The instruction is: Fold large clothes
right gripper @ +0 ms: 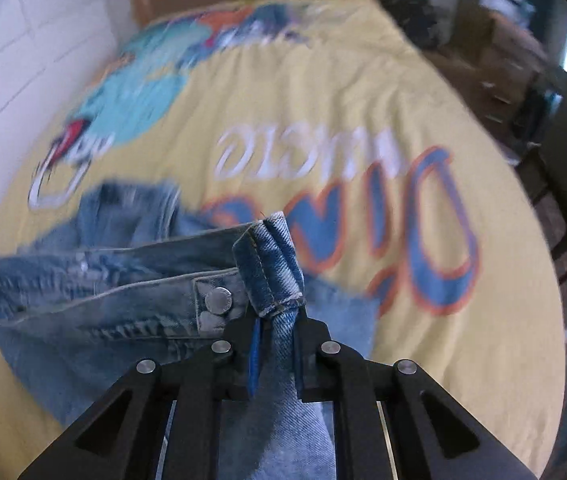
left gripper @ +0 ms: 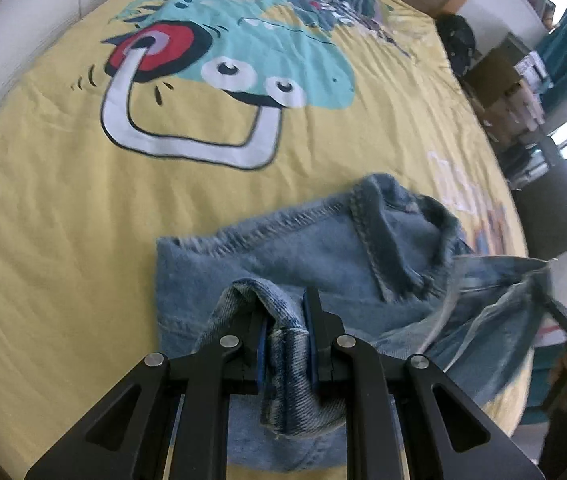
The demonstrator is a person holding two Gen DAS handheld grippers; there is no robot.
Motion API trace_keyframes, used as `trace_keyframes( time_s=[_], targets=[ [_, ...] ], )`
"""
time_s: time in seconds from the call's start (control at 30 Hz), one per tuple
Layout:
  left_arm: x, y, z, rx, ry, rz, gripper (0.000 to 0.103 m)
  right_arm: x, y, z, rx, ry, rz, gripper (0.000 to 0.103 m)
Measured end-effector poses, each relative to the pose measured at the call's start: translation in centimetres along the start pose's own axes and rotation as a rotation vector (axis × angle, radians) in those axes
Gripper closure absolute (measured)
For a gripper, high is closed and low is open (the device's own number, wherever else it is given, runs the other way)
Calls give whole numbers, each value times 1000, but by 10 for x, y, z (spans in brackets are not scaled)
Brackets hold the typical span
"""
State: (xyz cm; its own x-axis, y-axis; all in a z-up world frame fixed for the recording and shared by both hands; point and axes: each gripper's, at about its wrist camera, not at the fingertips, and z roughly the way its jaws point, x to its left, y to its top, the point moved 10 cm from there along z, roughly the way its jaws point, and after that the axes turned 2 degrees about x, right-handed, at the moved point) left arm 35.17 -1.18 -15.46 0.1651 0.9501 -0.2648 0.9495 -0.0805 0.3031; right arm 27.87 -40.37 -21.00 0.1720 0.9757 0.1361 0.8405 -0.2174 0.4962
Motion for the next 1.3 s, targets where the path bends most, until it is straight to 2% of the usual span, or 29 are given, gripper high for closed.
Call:
trace_keyframes(
  time_s=[0.1,0.27,0.37,0.43,0.47,0.5,0.53,0.6,0.67,0.7,0.73,0.77,0.8,0.83,0.9,0.97,1.0,1.03,1.2,1.3],
  targets=[
    [4,3,17,27,7,-15,87,-9,-1,14,15,-36,24,91],
    [15,-4,50,112,80,-35,82,-11,-17,54,78,-119,5,90],
    [14,-3,46,88,61,-36,73,-7,-22,63,79,-126,12,90],
    [8,-2,39,76,29,-31,46,-8,-20,62,73,-130,-5,89],
    [5,-1,36,70,14,-32,37,-7,-20,63,71,-125,-14,88],
    [3,2,30,48,14,-28,16,-6,-20,61,66,-125,-20,86],
    [2,6,25,23,36,-16,3,-6,-20,59,64,-122,-22,83],
    [0,12,9,-31,68,18,2,-5,-20,57,60,-113,-18,77],
    [-3,12,1,-45,60,24,2,-5,-19,53,49,-113,-20,73],
    [-4,11,-4,-50,57,28,2,-5,-19,49,40,-124,-26,67],
    [-6,9,-8,-59,60,38,2,-5,-18,46,32,-137,-33,54],
    [-9,7,-10,-65,65,48,2,-5,-17,41,24,-149,-39,44],
    [-12,4,-12,-75,71,63,2,-2,-18,36,17,-147,-43,28],
    [-16,1,-14,-85,70,75,1,1,-19,31,12,-136,-50,21],
    [-27,-10,-12,-96,68,105,1,10,-25,20,14,-120,-67,19],
    [-41,-21,-4,-87,66,138,1,21,-34,15,25,-115,-85,11],
    [-51,-29,2,-84,67,160,1,28,-39,13,26,-106,-96,3],
    [-56,-34,6,-86,71,174,1,39,-47,10,27,-88,-105,0],
    [-80,-66,35,-132,80,206,1,85,-81,11,11,-45,-112,0],
    [-78,-87,65,-78,118,228,1,113,-108,22,18,-23,-127,0]
  ],
)
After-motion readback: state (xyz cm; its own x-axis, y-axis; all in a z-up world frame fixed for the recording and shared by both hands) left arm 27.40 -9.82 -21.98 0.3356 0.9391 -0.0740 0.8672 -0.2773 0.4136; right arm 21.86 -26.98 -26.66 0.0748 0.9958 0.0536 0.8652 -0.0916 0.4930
